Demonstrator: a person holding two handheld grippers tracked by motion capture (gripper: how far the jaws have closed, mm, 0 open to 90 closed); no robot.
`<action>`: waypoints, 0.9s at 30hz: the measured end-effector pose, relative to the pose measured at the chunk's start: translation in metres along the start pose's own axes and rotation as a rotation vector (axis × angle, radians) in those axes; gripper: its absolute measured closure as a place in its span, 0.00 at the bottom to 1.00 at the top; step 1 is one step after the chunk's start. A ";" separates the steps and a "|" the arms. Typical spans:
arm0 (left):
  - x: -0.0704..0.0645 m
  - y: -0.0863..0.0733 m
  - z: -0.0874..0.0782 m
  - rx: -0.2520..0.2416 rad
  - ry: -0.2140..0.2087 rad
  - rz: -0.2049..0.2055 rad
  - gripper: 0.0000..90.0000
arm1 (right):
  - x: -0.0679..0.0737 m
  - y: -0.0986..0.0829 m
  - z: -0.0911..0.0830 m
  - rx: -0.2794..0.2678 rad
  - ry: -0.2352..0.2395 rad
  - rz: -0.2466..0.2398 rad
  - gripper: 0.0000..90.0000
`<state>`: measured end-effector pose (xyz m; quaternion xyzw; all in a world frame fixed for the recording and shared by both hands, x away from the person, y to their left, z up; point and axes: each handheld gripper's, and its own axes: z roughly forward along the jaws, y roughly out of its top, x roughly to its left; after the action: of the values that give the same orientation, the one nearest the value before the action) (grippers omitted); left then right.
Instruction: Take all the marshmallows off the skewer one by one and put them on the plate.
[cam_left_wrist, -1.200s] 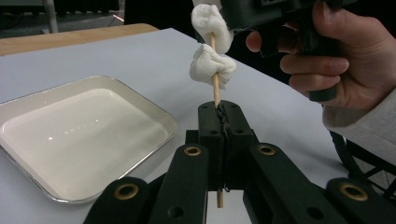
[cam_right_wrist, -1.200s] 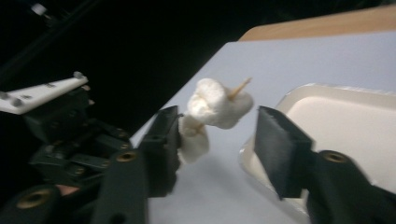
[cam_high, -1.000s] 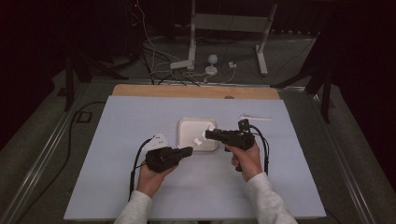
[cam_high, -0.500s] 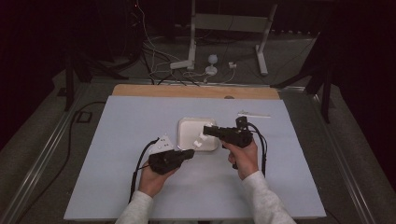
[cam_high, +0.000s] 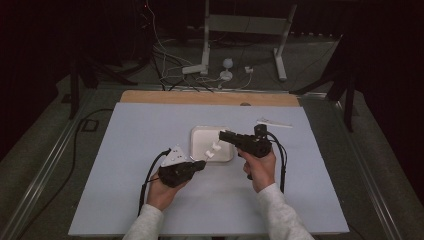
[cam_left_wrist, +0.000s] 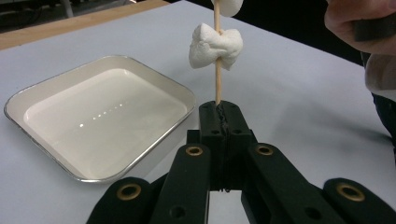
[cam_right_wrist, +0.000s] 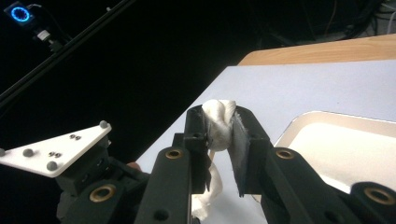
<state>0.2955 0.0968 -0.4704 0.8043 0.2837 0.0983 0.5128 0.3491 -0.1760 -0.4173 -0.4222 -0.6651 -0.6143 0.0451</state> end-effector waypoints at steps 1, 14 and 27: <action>0.000 0.000 0.000 0.006 0.003 0.004 1.00 | 0.000 0.000 0.000 0.000 0.000 0.000 0.87; -0.001 -0.001 0.001 0.039 0.057 0.040 1.00 | 0.000 -0.003 0.000 -0.050 -0.026 0.003 0.89; 0.001 -0.010 0.008 0.104 0.071 0.021 1.00 | -0.006 0.030 -0.050 -0.181 -0.089 -0.026 0.90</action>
<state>0.2969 0.0944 -0.4832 0.8289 0.2978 0.1173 0.4588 0.3488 -0.2251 -0.3858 -0.4427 -0.6134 -0.6533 -0.0306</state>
